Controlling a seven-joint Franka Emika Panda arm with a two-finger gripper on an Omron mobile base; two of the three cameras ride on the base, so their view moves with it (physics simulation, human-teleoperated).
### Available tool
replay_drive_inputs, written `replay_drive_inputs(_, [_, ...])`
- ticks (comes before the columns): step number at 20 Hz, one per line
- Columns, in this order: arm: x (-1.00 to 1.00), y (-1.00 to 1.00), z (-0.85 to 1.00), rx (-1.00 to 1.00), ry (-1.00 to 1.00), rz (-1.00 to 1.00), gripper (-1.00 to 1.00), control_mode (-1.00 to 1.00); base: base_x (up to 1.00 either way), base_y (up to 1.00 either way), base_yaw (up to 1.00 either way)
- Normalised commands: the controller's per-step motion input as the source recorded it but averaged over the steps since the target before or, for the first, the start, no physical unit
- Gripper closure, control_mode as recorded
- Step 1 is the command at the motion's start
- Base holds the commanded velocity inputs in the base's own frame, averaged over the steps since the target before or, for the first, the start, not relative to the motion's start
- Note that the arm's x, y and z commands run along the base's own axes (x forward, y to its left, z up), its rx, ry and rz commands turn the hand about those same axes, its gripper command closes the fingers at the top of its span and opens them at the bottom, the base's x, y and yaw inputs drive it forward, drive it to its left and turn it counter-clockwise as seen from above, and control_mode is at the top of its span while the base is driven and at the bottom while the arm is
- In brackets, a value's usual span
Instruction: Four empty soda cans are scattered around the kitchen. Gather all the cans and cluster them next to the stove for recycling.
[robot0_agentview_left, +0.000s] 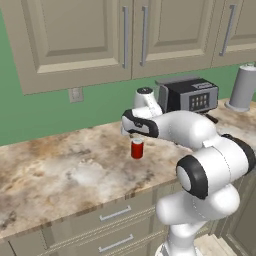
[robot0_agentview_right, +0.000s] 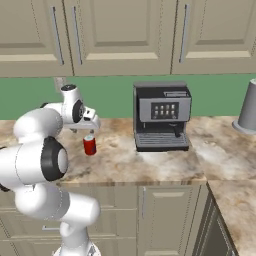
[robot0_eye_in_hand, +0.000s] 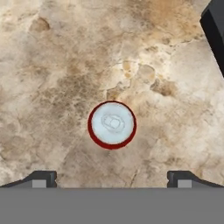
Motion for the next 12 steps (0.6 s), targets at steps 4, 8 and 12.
replay_drive_inputs(4, [0.34, 0.11, -0.17, -0.01, 0.00, -0.01, -1.00, -1.00, 0.00, 0.00, 0.00])
replay_drive_inputs(8, [0.32, 0.00, -0.16, 0.00, 0.01, -0.02, -1.00, -1.00, 0.00, 0.00, 0.00])
replay_drive_inputs(12, [0.04, -0.02, -0.18, 0.00, 0.09, -0.06, -1.00, -1.00, 0.00, 0.00, 0.00])
